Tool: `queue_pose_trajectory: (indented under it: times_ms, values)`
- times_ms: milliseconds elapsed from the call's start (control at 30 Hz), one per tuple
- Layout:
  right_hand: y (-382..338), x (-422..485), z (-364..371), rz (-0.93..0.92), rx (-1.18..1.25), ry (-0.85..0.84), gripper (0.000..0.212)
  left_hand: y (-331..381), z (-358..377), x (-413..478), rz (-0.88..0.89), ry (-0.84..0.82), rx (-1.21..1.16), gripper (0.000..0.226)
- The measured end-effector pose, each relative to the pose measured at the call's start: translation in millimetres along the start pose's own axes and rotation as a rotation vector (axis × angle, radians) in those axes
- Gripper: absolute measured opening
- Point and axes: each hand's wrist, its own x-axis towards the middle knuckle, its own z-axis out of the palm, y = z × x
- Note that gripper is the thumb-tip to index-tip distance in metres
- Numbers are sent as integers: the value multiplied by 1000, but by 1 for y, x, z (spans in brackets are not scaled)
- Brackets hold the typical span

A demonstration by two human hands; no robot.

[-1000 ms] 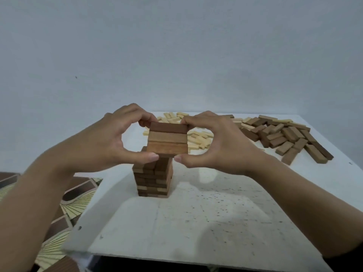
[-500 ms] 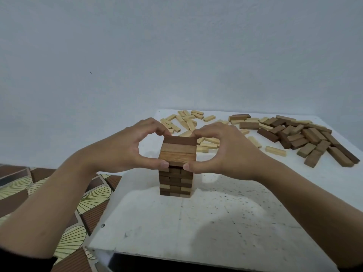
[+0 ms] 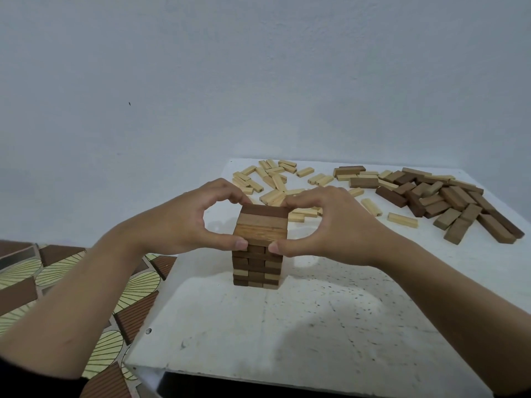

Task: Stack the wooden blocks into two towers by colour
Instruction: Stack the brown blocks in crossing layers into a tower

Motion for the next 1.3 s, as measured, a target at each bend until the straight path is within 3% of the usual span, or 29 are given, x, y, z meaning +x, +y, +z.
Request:
queue_pose_trajectory:
  times_ms: [533, 767, 833, 1000, 1133, 1300]
  values:
    - [-2, -4, 1, -55, 33, 44, 62, 2, 1, -2, -6, 18, -34, 57]
    - [3, -9, -2, 2, 146, 90, 76, 0, -1, -4, 2, 35, -39, 72]
    - [8, -9, -3, 13, 257, 105, 67, 0, -1, -5, 6, 54, -75, 72]
    - [30, -10, 2, 57, 471, 165, 20, -1, 8, -8, 10, 130, -274, 72]
    - [49, -11, 15, 89, 445, 127, 18, -4, 26, -10, -76, 240, -444, 55]
    - [62, -6, 37, 69, 276, 39, 16, -4, 53, -9, -275, 274, -573, 58]
